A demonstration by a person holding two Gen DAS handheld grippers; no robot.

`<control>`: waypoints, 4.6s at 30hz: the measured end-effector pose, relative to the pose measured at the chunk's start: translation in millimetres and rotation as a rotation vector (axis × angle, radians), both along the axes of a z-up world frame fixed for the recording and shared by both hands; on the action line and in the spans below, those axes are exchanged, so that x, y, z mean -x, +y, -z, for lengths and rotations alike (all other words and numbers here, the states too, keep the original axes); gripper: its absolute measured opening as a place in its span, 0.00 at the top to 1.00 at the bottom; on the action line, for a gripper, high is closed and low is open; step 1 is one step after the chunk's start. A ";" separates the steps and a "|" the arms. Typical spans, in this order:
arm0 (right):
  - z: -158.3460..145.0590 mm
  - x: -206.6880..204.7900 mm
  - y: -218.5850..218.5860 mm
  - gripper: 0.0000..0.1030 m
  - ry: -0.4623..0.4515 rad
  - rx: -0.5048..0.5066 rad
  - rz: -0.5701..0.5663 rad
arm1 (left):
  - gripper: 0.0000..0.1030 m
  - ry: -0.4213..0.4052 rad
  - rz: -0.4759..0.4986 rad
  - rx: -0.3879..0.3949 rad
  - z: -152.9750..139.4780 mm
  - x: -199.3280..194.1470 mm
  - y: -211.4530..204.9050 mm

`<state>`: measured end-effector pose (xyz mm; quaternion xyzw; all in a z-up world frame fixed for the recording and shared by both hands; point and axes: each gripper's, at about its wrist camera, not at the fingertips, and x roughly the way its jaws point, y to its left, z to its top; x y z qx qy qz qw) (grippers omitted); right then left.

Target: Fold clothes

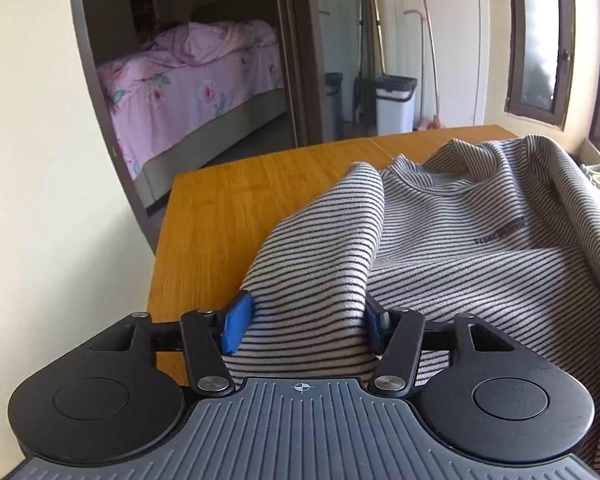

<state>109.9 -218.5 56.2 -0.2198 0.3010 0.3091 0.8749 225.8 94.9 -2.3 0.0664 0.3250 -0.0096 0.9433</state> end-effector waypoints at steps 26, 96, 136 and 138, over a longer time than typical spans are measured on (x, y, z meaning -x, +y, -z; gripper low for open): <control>-205.9 -177.0 -102.3 0.92 -0.373 -0.378 0.524 | 0.05 -0.072 0.116 0.013 -28.7 58.2 6.3; -174.9 -132.8 149.5 0.89 -0.092 -0.486 0.012 | 0.12 -0.136 -0.269 0.371 -97.3 74.6 136.7; -123.1 -176.9 -29.6 0.57 -0.062 -0.388 0.161 | 0.83 -0.301 -0.084 0.054 -91.8 -41.5 7.9; -97.5 -185.0 -17.2 0.57 -0.040 -0.317 0.178 | 0.83 -0.269 -0.169 0.145 -88.9 -36.6 43.8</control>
